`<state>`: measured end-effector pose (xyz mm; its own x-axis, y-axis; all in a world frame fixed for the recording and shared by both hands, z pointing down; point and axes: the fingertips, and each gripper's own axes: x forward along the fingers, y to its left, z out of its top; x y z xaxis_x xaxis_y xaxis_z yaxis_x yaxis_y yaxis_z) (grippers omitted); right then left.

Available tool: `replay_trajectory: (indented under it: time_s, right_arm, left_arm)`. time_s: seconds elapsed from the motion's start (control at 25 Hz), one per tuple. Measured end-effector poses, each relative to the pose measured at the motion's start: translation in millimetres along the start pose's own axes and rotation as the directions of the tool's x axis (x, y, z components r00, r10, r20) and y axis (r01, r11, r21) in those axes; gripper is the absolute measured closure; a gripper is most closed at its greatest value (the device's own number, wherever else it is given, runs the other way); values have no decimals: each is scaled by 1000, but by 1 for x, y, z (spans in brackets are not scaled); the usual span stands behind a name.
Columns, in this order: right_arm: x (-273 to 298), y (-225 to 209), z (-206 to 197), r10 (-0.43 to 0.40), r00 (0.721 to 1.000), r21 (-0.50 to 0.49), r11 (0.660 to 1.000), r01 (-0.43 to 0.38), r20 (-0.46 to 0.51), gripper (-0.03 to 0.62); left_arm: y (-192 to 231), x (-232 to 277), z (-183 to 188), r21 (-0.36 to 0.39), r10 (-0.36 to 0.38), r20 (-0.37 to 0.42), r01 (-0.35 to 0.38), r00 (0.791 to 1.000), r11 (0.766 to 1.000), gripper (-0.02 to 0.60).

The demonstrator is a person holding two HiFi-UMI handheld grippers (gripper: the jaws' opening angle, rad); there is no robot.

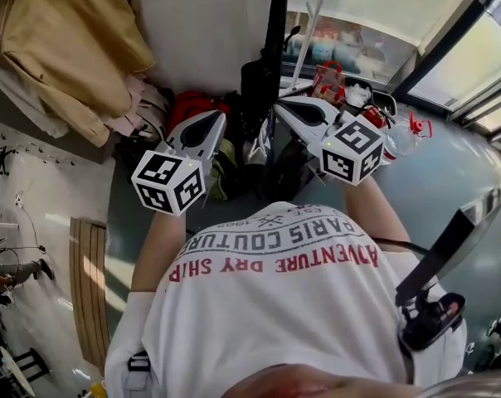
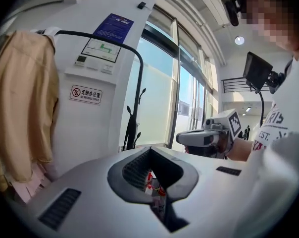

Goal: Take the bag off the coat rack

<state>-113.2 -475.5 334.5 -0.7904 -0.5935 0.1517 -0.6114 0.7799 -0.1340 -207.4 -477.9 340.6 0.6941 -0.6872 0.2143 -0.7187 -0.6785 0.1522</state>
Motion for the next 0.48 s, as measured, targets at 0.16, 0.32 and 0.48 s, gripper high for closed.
replay_trajectory:
  time_s: [0.16,0.32,0.48]
  right_arm:
    - [12,-34,3,-7,1000,27,1000,7,13,592]
    - [23,-53,8,0,1000,31,1000,0,27,592]
    - [33,-76,16,18,998,31,999,-20,60,592]
  left_arm:
    - [13,25,10,-50,-39,17,39,999,998,580]
    - [24,37,16,-57,-13,20,14,1000,998,580]
    - [39,53,21,-59,-6,11,7,1000,998,580]
